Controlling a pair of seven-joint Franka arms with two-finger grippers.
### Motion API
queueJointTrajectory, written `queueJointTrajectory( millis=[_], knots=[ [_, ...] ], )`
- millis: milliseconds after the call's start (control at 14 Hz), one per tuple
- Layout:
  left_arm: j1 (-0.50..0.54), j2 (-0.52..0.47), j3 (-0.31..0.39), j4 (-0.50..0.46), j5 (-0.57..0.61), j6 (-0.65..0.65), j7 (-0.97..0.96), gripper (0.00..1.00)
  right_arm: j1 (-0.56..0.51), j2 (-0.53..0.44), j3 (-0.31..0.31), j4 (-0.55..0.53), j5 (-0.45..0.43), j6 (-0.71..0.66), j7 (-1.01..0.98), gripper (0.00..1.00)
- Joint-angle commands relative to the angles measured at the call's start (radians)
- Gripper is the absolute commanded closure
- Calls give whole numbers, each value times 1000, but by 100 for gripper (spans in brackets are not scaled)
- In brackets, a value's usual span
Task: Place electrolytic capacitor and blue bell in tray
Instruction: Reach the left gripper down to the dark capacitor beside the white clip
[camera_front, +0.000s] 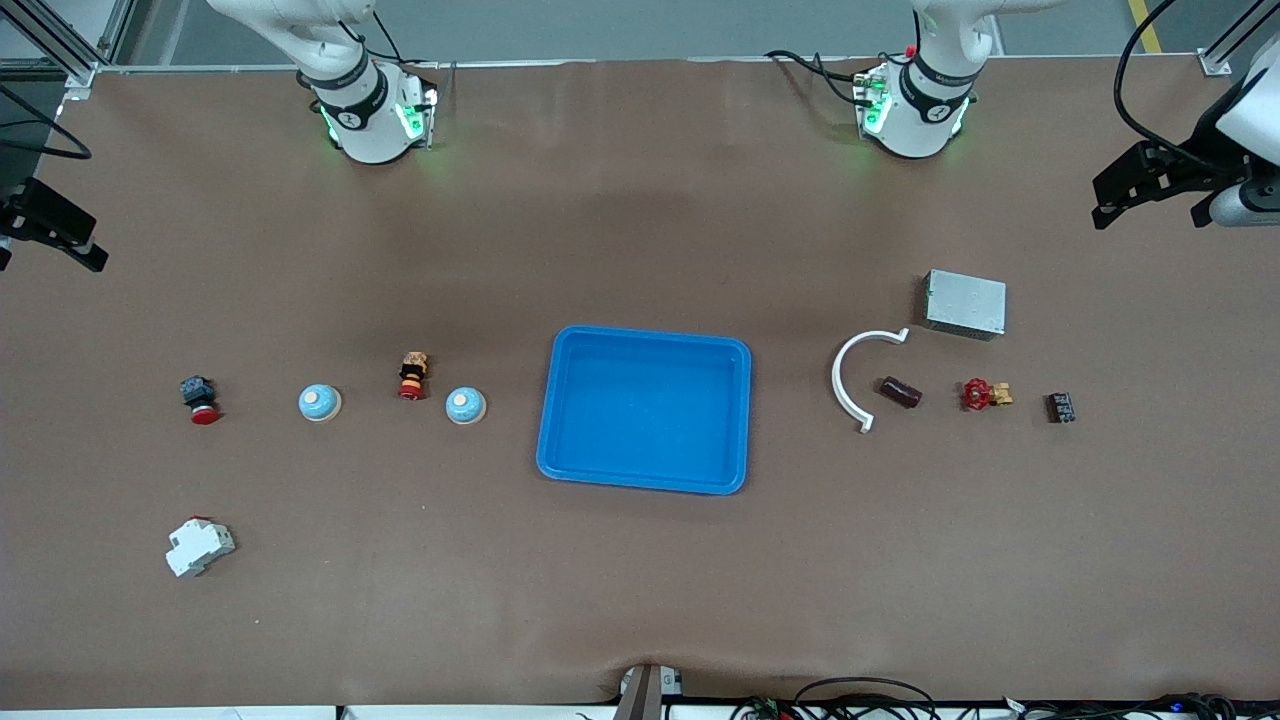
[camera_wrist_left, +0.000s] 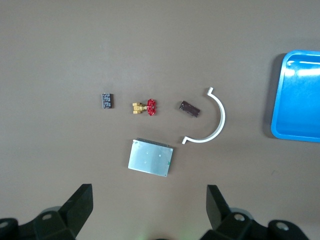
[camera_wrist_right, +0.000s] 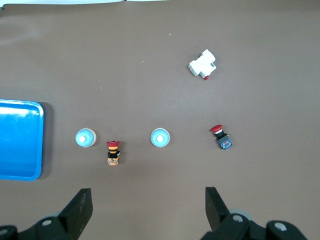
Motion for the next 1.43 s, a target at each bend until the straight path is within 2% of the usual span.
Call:
queueJointTrajectory(
  millis=[0,286,716,1002,1360],
  knots=[
    [6,-4,-3,18,-18,-35,15,0,-17,11,6,26,14,-7,1,0],
    [9,16,2,37,-18,-37,12,0,-14,11,6,26,0,-8,-2,0],
    [-20,87,-32,3,-18,-9,-30,0,-17,11,5,26,3,-8,-1,0],
    [-23,147,-55,-31,-26,55,-193,0,-18,10,5,26,3,-8,-1,0],
    [-23,219,-118,-48,-28,115,-463,0,-20,11,5,26,-2,-7,-1,0]
  ],
)
